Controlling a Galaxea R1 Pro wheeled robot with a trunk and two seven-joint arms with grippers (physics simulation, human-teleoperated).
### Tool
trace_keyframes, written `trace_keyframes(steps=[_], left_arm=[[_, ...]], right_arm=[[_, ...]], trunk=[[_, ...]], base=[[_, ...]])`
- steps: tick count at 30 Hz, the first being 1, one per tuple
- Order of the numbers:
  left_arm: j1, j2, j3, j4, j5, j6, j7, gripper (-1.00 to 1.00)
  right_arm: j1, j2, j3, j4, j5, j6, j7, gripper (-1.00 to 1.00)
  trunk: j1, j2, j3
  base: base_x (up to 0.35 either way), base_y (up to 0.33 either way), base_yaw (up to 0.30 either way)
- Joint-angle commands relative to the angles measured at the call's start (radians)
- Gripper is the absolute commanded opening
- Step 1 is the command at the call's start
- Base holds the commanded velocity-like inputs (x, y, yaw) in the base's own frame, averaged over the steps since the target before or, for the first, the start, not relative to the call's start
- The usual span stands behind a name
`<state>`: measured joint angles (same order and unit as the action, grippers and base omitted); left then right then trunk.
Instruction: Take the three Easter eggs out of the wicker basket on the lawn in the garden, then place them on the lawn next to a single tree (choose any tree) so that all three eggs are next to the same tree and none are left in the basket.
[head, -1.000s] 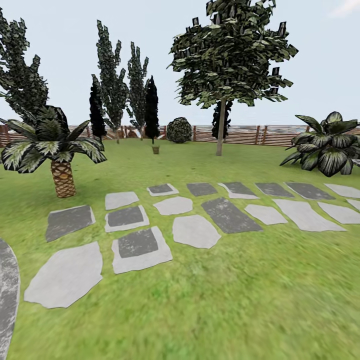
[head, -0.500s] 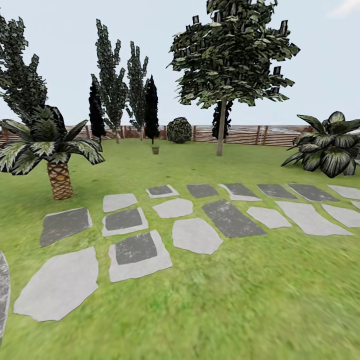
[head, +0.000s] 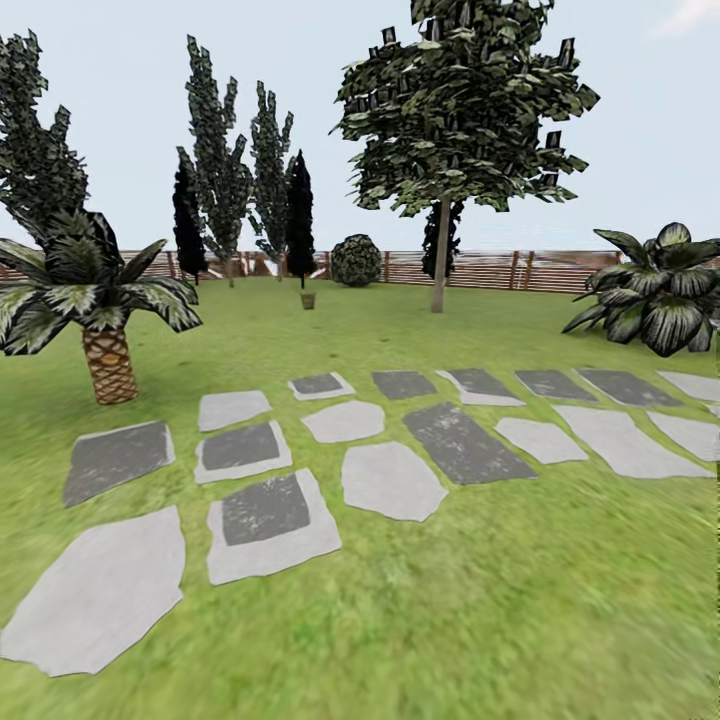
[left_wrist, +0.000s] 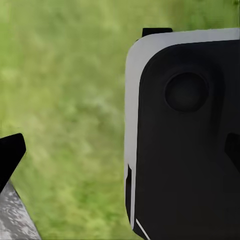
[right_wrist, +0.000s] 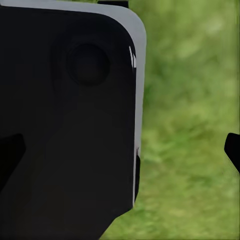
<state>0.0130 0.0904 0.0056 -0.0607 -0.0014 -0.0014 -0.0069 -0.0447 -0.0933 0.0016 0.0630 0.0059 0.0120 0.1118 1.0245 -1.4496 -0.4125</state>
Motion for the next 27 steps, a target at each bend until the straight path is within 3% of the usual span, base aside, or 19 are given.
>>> trace_keyframes(steps=[1, 9, 27], left_arm=[[0.001, 0.000, 0.001, -0.002, 0.000, 0.000, -0.001, 1.00], [0.001, 0.000, 0.001, -0.002, 0.000, 0.000, -0.001, 1.00], [0.001, 0.000, 0.001, -0.002, 0.000, 0.000, -0.001, 1.00]], right_arm=[[-0.001, 0.000, 0.001, 0.002, 0.001, 0.001, 0.003, 1.00], [-0.001, 0.000, 0.000, 0.002, 0.001, 0.001, 0.003, 1.00], [-0.001, 0.000, -0.002, 0.002, 0.000, 0.002, 0.003, 1.00]], trunk=[[0.000, 0.000, -0.001], [0.000, 0.000, -0.001], [0.000, 0.000, -0.001]], base=[[0.244, 0.000, -0.207], [0.244, 0.000, -0.214], [0.244, 0.000, -0.006]])
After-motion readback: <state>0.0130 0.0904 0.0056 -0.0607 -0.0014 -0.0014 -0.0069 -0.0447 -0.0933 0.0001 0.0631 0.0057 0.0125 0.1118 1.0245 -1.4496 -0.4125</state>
